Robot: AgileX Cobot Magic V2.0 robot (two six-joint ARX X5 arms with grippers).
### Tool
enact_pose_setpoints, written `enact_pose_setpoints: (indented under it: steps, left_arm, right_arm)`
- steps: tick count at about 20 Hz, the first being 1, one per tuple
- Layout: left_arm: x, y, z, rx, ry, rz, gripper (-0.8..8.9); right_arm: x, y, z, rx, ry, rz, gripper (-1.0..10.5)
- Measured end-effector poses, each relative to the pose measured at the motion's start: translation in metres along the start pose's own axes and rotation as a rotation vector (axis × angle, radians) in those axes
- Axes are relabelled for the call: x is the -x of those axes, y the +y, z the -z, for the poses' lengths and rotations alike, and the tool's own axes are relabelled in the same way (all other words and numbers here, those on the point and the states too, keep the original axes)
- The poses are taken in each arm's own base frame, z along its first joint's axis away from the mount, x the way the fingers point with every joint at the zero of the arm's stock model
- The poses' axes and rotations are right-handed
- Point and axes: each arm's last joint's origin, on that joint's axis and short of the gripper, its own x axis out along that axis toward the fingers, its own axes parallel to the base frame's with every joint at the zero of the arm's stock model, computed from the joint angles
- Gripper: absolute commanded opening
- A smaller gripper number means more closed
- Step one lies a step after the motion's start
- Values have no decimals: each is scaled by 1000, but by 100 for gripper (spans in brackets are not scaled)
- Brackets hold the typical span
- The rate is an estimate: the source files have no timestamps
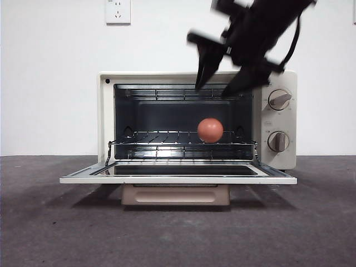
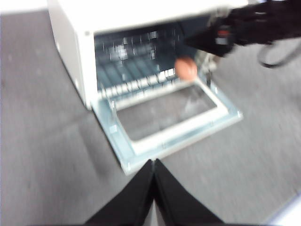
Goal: Eggoven
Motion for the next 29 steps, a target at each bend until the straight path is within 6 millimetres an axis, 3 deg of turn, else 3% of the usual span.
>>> enact_pose_setpoints:
  steps: [4,8,11,15,18,22,25,29]
  left_arm:
    - [-39,9,7,46,-9,-3,6]
    - [-90,31,25,138,48,-10,6]
    - [-116,58,27,234,26,19,6]
    - [-153,99,41,362,112,38,6]
    - [-186,118,58,428,179,92,6]
    - [-221,132,85,485,275,113,6]
    - [-238,137,100,504,311,124,6]
    - [-250,131,102,470,291,182,6]
  right_arm:
    - [69,14,-17,33,-66,-43,294]
    - [141,18,-17,80,-96,-63,294]
    - [186,14,-8,98,-98,-62,294]
    - [225,10,7,104,-93,-60,294]
    - [247,8,12,106,-145,-70,294]
    - [257,7,14,106,-175,-77,294]
    - [258,7,15,106,-176,-77,293]
    - [257,7,15,106,-175,-76,293]
